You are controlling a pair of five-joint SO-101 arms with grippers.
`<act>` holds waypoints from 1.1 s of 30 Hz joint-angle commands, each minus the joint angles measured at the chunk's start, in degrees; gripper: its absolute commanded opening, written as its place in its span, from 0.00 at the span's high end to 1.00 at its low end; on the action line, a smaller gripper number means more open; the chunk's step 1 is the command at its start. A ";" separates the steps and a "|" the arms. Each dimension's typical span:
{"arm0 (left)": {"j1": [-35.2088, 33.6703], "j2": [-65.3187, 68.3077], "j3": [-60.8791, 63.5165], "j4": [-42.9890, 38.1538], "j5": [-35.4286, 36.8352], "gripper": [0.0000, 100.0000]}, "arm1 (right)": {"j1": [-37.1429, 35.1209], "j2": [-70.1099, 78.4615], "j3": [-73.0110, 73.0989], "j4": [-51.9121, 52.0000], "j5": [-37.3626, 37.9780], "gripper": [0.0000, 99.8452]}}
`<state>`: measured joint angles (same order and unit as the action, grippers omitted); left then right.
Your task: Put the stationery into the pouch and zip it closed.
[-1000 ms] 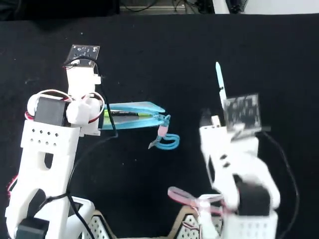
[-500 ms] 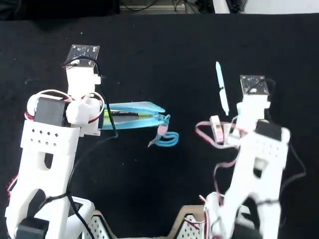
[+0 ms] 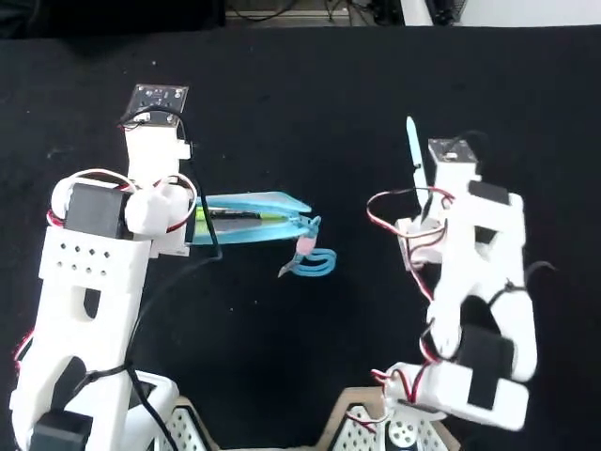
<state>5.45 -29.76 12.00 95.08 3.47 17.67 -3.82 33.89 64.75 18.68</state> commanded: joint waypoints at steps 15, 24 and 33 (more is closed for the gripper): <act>0.22 0.35 1.54 -0.09 0.09 0.97 | -7.91 13.58 -3.74 -6.95 0.62 0.93; 0.22 0.35 1.54 -0.09 0.00 0.97 | -9.58 6.29 -2.86 -1.14 0.70 0.99; 0.22 0.35 1.54 -0.09 -0.09 0.97 | -11.43 -10.59 6.20 0.44 0.18 0.99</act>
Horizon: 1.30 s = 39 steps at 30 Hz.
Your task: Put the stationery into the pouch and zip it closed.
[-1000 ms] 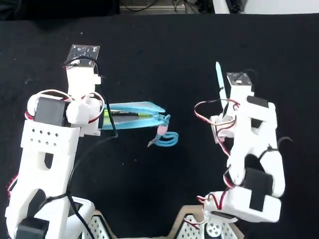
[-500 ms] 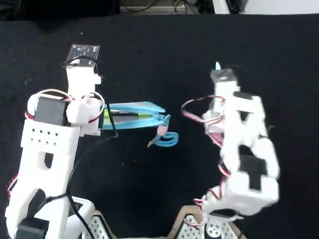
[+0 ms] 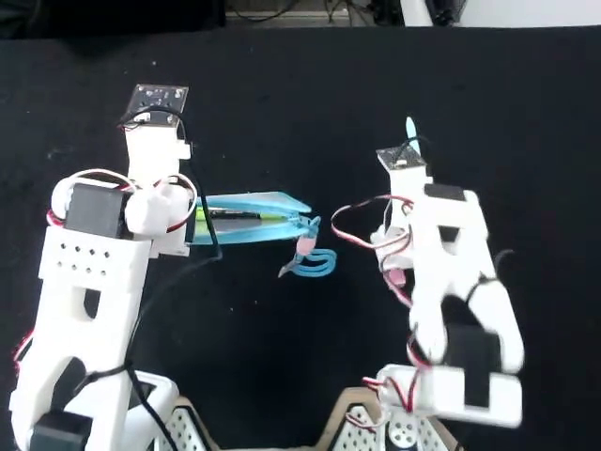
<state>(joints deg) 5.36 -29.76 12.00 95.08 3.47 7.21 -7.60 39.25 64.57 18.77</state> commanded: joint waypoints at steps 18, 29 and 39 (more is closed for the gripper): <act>-3.74 0.35 1.89 -0.26 -0.09 0.97 | -6.51 -3.56 0.13 4.40 -0.79 0.80; -5.49 0.35 1.89 -0.53 0.00 0.97 | -13.80 5.93 -7.08 5.01 -2.37 0.80; -5.76 0.35 1.89 -0.53 0.00 0.97 | -11.16 9.54 -7.43 0.70 -1.85 0.86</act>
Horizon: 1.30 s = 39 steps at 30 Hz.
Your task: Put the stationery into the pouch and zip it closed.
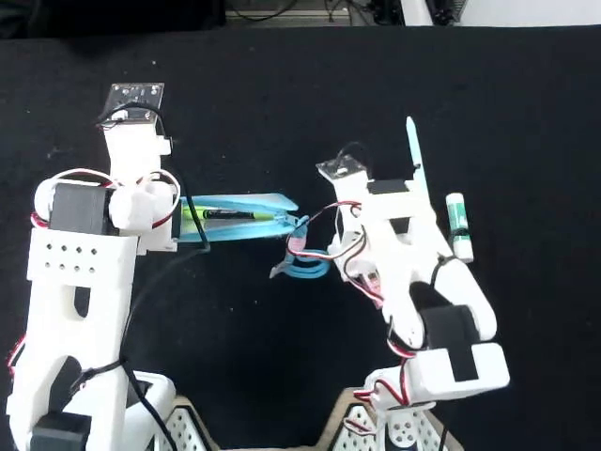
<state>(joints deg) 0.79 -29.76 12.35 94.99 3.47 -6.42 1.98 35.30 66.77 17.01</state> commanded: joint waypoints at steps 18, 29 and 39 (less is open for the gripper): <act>-0.84 0.35 1.54 -0.44 0.09 0.97 | 3.69 -41.89 -3.65 11.96 -0.88 0.99; -0.84 0.44 1.63 -0.44 0.09 0.97 | -15.74 -71.08 -3.65 1.23 -12.04 0.99; -0.84 0.35 1.54 -0.44 0.09 0.97 | -32.00 -76.35 -1.98 -14.42 -16.00 0.99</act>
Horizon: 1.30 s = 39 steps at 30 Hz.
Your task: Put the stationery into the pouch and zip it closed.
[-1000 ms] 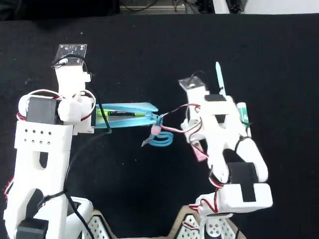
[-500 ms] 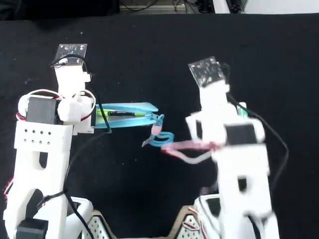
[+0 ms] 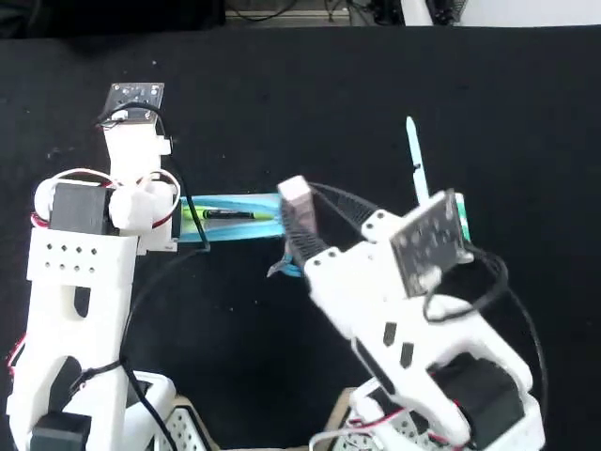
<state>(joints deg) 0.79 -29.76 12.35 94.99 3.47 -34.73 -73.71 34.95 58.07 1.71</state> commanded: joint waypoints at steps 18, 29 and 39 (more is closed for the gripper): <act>-0.84 0.35 1.54 -0.35 0.09 0.97 | -5.19 -1.10 28.26 -42.46 -0.70 0.99; -0.92 0.44 1.54 -0.44 0.09 0.97 | -7.12 -7.96 23.34 -36.22 -0.70 0.99; -0.84 0.44 1.54 -0.44 0.09 0.97 | -13.27 -12.70 32.75 -36.04 8.35 0.99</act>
<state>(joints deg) 0.79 -29.76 12.35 94.99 3.47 -47.12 -85.32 65.27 26.86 5.76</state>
